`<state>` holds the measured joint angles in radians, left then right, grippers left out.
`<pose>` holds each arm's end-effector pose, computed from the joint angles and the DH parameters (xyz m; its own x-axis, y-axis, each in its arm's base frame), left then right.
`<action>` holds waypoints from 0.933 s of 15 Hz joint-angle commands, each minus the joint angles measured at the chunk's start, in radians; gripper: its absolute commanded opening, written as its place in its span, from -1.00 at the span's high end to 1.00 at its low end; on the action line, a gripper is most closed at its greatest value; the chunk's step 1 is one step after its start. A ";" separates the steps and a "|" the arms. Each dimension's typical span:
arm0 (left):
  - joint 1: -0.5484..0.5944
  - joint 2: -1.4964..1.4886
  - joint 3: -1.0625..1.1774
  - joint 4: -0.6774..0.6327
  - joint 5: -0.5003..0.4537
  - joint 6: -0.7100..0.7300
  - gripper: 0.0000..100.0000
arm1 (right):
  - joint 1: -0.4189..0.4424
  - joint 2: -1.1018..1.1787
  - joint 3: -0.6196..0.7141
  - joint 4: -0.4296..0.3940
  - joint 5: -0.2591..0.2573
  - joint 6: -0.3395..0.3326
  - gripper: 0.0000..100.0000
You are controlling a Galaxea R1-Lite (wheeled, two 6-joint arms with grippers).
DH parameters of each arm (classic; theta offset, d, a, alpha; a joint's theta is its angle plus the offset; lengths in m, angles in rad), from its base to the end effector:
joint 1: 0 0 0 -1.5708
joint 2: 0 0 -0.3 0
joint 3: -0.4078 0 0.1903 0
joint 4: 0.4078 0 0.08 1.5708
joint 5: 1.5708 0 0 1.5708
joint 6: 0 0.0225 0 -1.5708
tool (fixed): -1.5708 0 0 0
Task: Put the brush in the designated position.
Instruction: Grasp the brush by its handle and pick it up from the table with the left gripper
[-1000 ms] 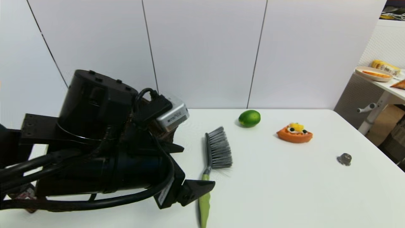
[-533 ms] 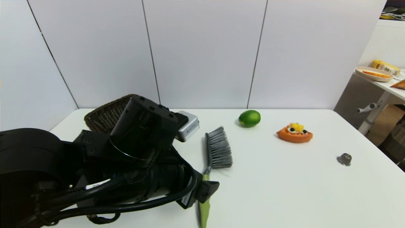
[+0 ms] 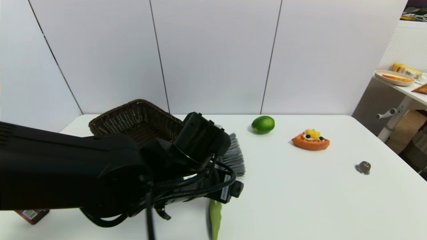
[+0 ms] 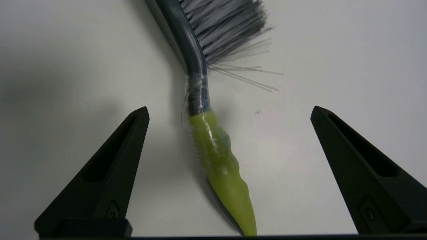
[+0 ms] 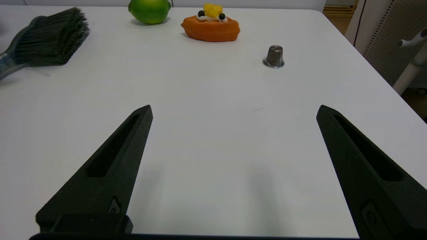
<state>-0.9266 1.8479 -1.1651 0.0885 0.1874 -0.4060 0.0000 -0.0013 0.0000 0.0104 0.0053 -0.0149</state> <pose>0.2066 -0.2681 0.1657 0.5720 -0.4514 -0.6849 0.4827 0.8603 -0.1639 -0.0229 0.0001 0.0744 0.9999 0.0053 -0.0091 -0.0054 0.9999 -0.0149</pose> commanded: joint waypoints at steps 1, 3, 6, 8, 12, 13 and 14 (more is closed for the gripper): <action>0.008 0.143 -0.071 -0.001 0.072 -0.076 -1.00 | 0.000 0.001 0.002 0.000 0.001 0.000 -1.00; 0.022 0.159 -0.070 0.004 0.109 -0.068 -1.00 | 0.000 0.001 0.002 0.000 0.001 0.000 -1.00; 0.031 0.174 -0.070 0.002 0.136 -0.068 -1.00 | 0.000 0.001 0.002 0.000 0.001 0.000 -1.00; 0.041 0.174 -0.070 0.004 0.136 -0.067 -1.00 | 0.000 0.001 0.002 0.000 0.001 0.000 -1.00; 0.046 0.174 -0.071 0.004 0.136 -0.065 -1.00 | 0.000 0.001 0.002 0.000 0.001 0.000 -1.00; 0.049 0.175 -0.070 0.004 0.136 -0.057 -1.00 | 0.000 0.001 0.002 0.000 0.001 0.000 -1.00; 0.052 0.179 -0.070 0.004 0.136 -0.040 -1.00 | 0.000 0.001 0.002 0.000 0.001 0.000 -1.00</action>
<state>-0.8783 2.0257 -1.2362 0.0913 0.3213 -0.4589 0.0000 -0.0013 0.0000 0.0109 0.0057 -0.0147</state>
